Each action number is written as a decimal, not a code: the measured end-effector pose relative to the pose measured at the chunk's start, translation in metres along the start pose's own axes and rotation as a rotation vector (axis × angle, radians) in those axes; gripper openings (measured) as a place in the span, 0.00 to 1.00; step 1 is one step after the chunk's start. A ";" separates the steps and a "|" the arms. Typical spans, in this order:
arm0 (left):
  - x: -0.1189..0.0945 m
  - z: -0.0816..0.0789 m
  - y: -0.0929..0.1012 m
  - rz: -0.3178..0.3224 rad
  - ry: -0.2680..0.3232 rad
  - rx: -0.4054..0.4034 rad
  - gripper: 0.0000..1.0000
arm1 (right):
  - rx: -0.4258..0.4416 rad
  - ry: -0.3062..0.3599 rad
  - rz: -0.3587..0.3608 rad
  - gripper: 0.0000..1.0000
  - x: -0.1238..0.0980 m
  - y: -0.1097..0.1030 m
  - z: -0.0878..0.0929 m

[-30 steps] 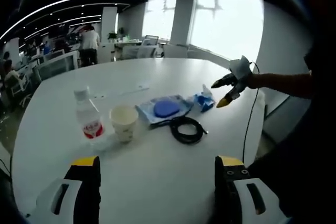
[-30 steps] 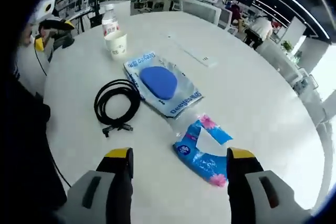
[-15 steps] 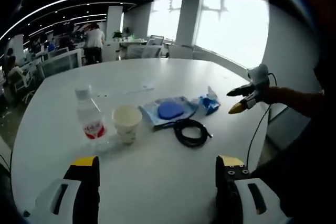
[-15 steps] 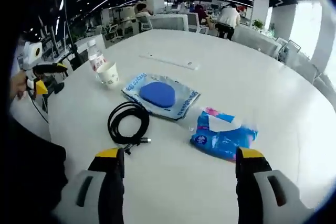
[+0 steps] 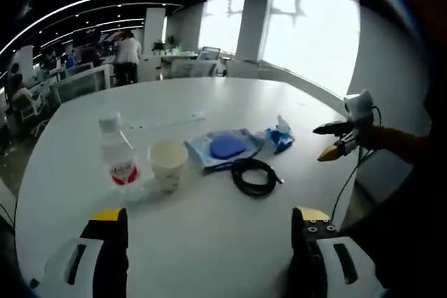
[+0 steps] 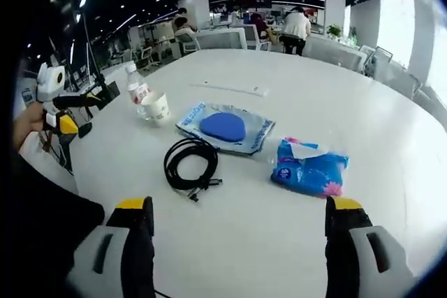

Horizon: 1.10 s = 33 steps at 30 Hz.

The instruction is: Arrange the tabletop items into an orderly group along one side of the table until the central work area is clear of visible clutter.

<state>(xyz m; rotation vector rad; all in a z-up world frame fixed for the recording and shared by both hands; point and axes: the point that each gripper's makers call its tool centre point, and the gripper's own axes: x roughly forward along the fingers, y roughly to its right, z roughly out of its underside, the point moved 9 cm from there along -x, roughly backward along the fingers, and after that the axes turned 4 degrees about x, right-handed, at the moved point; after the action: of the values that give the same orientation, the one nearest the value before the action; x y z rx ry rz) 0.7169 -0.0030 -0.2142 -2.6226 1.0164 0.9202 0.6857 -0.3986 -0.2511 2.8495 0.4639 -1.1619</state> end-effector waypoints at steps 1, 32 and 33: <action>0.000 0.000 0.000 0.002 0.001 -0.003 0.97 | 0.001 -0.003 -0.001 1.00 0.000 0.000 0.000; 0.064 -0.004 0.029 0.163 0.019 0.027 0.84 | -0.011 -0.032 -0.074 0.81 0.041 -0.028 0.004; 0.068 -0.006 0.032 0.164 0.016 0.029 0.83 | -0.013 -0.034 -0.074 0.80 0.043 -0.028 0.004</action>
<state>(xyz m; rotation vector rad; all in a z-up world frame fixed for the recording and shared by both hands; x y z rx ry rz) 0.7381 -0.0668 -0.2492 -2.5563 1.2552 0.9123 0.7040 -0.3614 -0.2811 2.8188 0.5778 -1.2125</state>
